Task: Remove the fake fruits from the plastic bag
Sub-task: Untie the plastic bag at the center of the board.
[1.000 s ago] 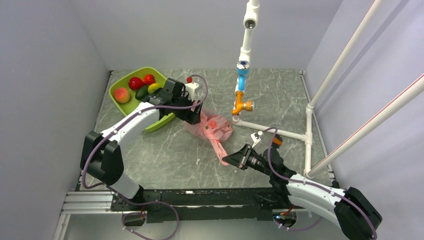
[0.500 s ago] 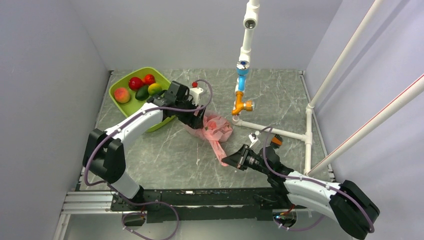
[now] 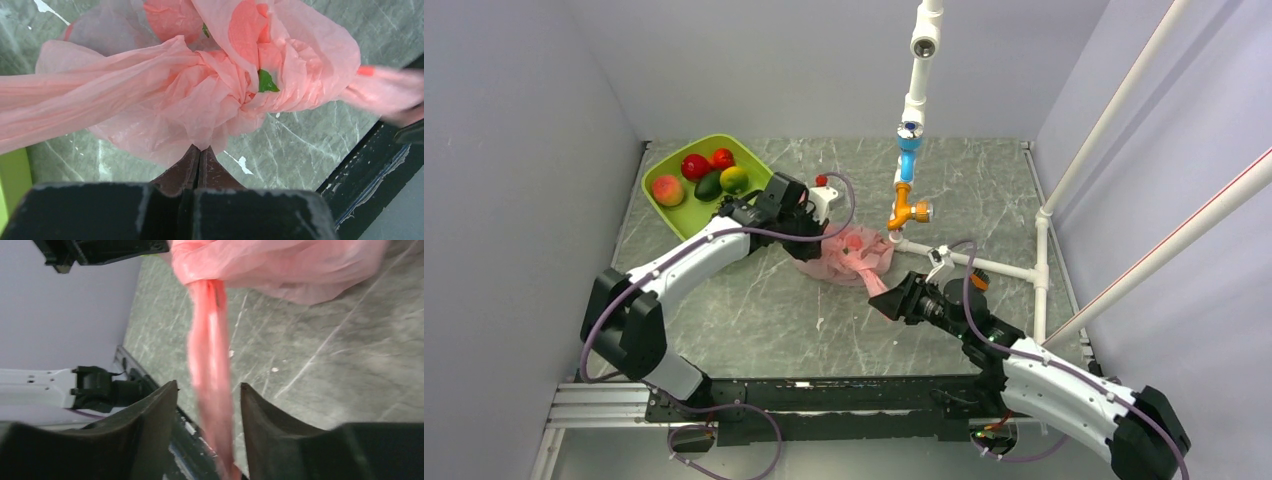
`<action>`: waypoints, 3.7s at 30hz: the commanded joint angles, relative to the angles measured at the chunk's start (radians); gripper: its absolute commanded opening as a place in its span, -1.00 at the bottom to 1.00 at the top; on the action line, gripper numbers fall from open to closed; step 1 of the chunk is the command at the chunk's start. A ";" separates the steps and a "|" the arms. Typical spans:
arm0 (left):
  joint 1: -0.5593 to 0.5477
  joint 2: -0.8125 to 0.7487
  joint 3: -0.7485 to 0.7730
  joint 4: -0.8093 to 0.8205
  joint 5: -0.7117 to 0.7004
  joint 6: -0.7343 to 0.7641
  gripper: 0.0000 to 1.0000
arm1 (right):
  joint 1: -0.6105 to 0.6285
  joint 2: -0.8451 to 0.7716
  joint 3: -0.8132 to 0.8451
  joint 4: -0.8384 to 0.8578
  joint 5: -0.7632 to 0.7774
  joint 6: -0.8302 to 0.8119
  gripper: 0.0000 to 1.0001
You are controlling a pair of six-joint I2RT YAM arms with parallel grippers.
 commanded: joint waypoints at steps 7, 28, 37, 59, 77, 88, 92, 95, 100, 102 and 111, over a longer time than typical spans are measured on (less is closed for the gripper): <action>-0.031 -0.130 -0.058 0.102 0.087 0.033 -1.00 | 0.001 -0.214 0.164 -0.374 0.340 -0.168 0.66; -0.153 -0.124 -0.050 0.050 0.091 0.068 -1.00 | 0.042 0.032 0.252 -0.026 0.190 -0.208 0.22; -0.163 -0.098 -0.043 0.046 0.096 0.070 -1.00 | 0.063 0.185 0.280 -0.068 0.391 -0.084 0.24; -0.176 -0.058 -0.021 0.039 0.141 0.071 -1.00 | 0.094 0.259 0.171 0.155 0.456 0.142 -0.30; -0.157 -0.121 -0.037 0.026 -0.204 0.035 -1.00 | 0.087 0.039 0.141 -0.167 0.677 0.351 -1.00; -0.089 -0.217 -0.073 0.060 -0.127 0.050 -1.00 | -0.008 -0.228 0.080 -0.386 0.624 0.254 -1.00; -0.088 -0.231 -0.081 0.077 -0.024 0.055 -0.98 | -0.060 -0.225 0.040 -0.256 0.407 0.124 -1.00; -0.088 -0.238 -0.083 0.092 0.026 0.051 -0.52 | -0.087 -0.203 0.034 -0.173 0.275 0.061 -1.00; -0.089 -0.286 -0.121 0.161 0.133 0.043 0.20 | -0.091 -0.162 0.050 -0.117 0.171 -0.008 -1.00; -0.092 -0.307 -0.140 0.195 0.170 0.043 0.27 | -0.093 -0.139 0.052 -0.086 0.137 -0.009 -1.00; -0.181 -0.275 -0.142 0.196 0.059 0.059 0.27 | -0.091 -0.052 0.062 0.032 0.070 0.025 -1.00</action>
